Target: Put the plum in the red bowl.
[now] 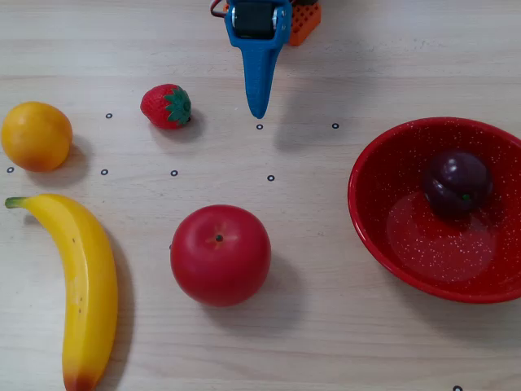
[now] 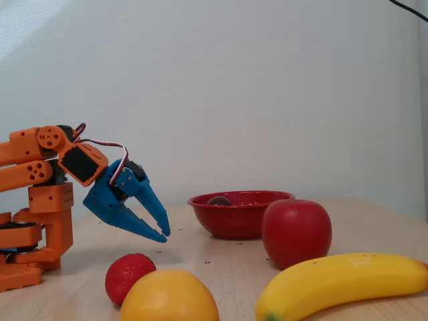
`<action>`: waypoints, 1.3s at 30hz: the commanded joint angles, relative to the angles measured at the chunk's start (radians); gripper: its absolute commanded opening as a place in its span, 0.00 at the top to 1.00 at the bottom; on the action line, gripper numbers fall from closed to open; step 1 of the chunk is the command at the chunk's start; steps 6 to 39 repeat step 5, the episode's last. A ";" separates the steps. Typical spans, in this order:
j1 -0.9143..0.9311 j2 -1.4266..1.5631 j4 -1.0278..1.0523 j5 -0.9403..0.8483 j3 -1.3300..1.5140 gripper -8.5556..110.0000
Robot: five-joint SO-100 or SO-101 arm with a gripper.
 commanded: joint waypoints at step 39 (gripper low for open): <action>0.006 0.014 -0.008 0.003 0.008 0.93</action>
